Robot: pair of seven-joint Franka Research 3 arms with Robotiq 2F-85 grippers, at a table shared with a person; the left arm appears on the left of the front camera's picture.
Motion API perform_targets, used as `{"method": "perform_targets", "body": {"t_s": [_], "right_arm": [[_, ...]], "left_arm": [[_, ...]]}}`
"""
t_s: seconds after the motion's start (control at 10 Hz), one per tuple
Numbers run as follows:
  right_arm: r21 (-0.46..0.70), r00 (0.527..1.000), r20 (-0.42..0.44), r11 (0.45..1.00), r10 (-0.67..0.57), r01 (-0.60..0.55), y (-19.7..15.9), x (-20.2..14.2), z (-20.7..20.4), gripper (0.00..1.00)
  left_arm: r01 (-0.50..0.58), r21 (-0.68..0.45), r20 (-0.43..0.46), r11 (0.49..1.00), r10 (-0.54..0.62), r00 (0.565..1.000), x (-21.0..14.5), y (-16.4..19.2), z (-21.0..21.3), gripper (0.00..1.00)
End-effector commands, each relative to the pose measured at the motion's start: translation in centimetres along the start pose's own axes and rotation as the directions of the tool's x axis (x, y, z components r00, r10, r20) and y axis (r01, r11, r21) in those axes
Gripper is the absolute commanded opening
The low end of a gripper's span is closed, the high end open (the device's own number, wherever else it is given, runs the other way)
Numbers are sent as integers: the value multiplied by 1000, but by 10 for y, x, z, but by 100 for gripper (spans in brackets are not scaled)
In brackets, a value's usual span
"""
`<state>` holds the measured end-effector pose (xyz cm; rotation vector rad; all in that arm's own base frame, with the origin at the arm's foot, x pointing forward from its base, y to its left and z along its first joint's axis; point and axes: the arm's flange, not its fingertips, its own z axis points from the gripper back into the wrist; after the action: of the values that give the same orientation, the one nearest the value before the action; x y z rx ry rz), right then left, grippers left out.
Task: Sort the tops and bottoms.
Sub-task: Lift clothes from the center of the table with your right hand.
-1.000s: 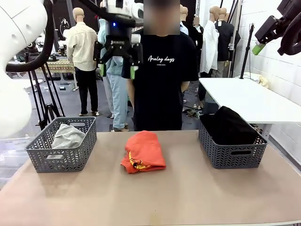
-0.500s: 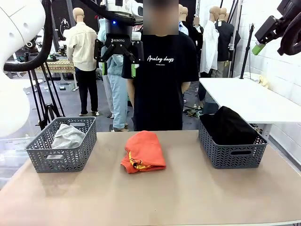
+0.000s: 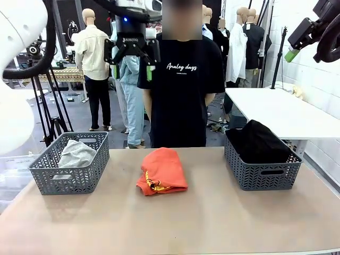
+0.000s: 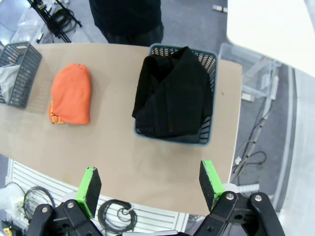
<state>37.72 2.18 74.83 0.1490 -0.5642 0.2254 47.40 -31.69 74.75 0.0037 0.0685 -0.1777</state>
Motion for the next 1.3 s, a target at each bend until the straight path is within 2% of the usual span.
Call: {"method": "perform_targets", "body": {"t_s": [0.0,0.1,0.2,0.5,0.9,1.1,1.2], "right_arm": [[-4,1000,4,1000,9,-9,-1,0,-1,100],[-4,1000,4,1000,9,-9,-1,0,-1,100],[-4,1000,4,1000,9,-9,-1,0,-1,100],[-4,1000,4,1000,9,-9,-1,0,-1,100],[-4,1000,4,1000,9,-9,-1,0,-1,100],[-4,1000,4,1000,9,-9,-1,0,-1,100],[-4,1000,4,1000,9,-9,-1,0,-1,100]], "left_arm": [[12,-52,138,999,-4,990,-64,63,-41,100],[16,-70,146,997,-6,989,-84,80,-50,100],[-23,-79,143,997,34,989,-100,97,-59,100],[-137,-30,92,990,139,986,-125,128,-98,100],[-202,7,240,979,194,951,-130,141,-111,100],[-275,11,330,961,256,909,-132,154,-94,100],[-197,17,204,980,190,960,-99,132,-70,100]]}}
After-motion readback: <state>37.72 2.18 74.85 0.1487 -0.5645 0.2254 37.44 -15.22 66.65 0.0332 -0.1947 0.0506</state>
